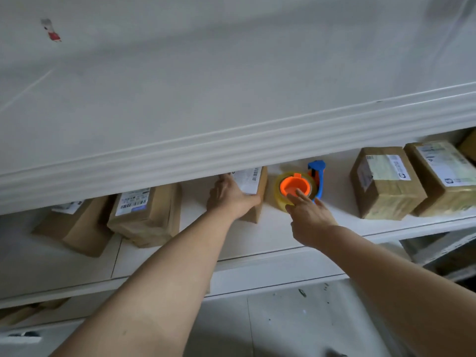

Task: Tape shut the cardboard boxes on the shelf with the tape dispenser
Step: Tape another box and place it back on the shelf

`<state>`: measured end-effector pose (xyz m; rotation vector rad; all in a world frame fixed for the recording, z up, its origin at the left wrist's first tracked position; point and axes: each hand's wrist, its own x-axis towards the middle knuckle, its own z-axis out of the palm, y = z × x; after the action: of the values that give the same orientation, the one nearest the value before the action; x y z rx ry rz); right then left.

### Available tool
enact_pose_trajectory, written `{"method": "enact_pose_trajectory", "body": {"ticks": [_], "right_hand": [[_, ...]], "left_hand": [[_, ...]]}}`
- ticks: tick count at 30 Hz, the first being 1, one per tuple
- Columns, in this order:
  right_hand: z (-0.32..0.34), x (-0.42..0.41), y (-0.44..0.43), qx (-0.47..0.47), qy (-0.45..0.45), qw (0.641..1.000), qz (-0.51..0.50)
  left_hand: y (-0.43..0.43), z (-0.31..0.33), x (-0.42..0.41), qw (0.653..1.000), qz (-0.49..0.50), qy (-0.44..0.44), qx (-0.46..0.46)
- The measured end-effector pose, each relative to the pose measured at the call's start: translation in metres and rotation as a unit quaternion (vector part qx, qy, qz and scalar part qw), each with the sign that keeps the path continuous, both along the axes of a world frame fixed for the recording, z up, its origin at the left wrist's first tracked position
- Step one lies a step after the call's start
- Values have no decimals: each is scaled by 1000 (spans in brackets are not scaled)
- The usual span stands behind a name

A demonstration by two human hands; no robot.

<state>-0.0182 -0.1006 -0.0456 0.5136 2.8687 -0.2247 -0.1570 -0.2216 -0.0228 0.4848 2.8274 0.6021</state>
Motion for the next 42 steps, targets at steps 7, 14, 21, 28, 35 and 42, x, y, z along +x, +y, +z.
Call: {"method": "enact_pose_trajectory", "body": {"ticks": [7, 14, 21, 28, 35, 42], "right_hand": [[13, -11, -10, -194, 96, 969, -115], [-2, -16, -28, -318, 68, 945, -22], [-10, -12, -29, -555, 117, 811, -140], [6, -17, -40, -620, 80, 766, -151], [6, -30, -40, -702, 225, 629, -247], [0, -22, -35, -736, 225, 583, -259]], "left_hand": [[-65, 9, 3, 983, -126, -85, -100], [-117, 9, 33, 992, -102, -62, -47], [-116, 5, 63, 975, 145, -115, 123], [-113, 4, 39, 917, 273, -154, 248], [-105, 7, 19, 818, 264, -315, 402], [-100, -4, 22, 843, 223, -319, 372]]}}
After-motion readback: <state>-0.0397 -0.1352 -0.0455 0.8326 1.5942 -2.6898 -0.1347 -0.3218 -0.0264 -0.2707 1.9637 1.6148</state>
